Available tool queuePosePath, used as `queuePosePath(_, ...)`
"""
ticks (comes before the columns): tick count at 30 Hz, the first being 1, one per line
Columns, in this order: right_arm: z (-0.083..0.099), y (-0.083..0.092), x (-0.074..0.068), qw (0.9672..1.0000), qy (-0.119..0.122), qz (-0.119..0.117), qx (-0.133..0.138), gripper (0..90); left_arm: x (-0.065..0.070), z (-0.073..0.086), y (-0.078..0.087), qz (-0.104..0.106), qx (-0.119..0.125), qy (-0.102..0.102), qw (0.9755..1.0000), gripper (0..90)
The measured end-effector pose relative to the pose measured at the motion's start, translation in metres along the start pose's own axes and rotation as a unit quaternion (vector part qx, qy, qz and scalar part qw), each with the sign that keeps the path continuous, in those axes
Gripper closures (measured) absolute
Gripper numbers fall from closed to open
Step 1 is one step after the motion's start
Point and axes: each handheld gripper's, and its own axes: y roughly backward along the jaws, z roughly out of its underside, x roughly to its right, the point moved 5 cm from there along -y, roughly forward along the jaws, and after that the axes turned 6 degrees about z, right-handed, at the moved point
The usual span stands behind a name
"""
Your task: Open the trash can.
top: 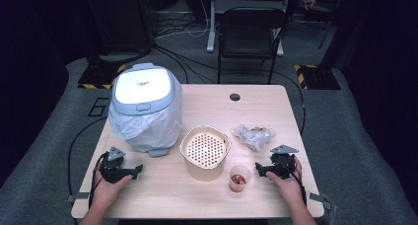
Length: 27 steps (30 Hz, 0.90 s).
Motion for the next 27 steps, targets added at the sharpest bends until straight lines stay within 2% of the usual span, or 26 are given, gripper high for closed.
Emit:
queuePosePath(2, 0.0, 0.0, 0.0, 1.0, 0.0, 0.0, 0.0, 0.0, -0.0001, -0.0002, -0.0001, -0.004, 0.003, -0.002, 1.0, 6.6)
queuePosePath(3, 0.0, 0.0, 0.0, 1.0, 0.0, 0.0, 0.0, 0.0, -0.0007, 0.0006, 0.0014, -0.005, -0.005, -0.011, 0.9999, 6.7)
queuePosePath(4, -0.0001, -0.0001, 0.0002, 1.0, 0.002, 0.0, 0.001, 0.0, 0.0016, 0.0003, 0.0002, -0.009, 0.004, 0.003, 0.9999, 6.8)
queuePosePath(6, 0.0001, 0.0, 0.0002, 1.0, 0.002, 0.0, 0.002, 0.0, 0.0026, 0.0006, 0.0003, -0.009, 0.002, 0.007, 0.9999, 6.8)
queuePosePath(7, 0.0008, 0.0005, 0.001, 1.0, 0.008, -0.002, 0.001, 0.0, 0.0025, 0.0003, 0.0009, -0.009, -0.001, 0.005, 0.9999, 6.8)
queuePosePath(8, 0.0011, 0.0008, 0.0013, 1.0, 0.009, -0.001, 0.0, 0.0, 0.0026, 0.0, -0.0003, -0.013, 0.008, 0.005, 0.9999, 7.0)
queuePosePath(11, 0.0008, 0.0005, 0.0012, 1.0, 0.008, -0.001, 0.0, 0.0, 0.0033, 0.001, 0.0016, -0.007, 0.0, 0.001, 1.0, 7.6)
queuePosePath(12, 0.0009, 0.0006, 0.0012, 1.0, 0.008, -0.001, 0.0, 0.0, 0.0039, 0.0009, 0.0007, -0.01, 0.007, 0.003, 0.9999, 7.5)
queuePosePath(20, 0.0011, 0.0008, 0.0013, 1.0, 0.009, 0.0, 0.0, 0.0, 0.0052, 0.0015, 0.0013, -0.007, 0.004, 0.0, 1.0, 7.5)
queuePosePath(27, 0.001, 0.0007, 0.0011, 1.0, 0.009, -0.001, 0.0, 0.0, 0.0057, 0.001, 0.0007, -0.012, 0.008, 0.006, 0.9999, 8.1)
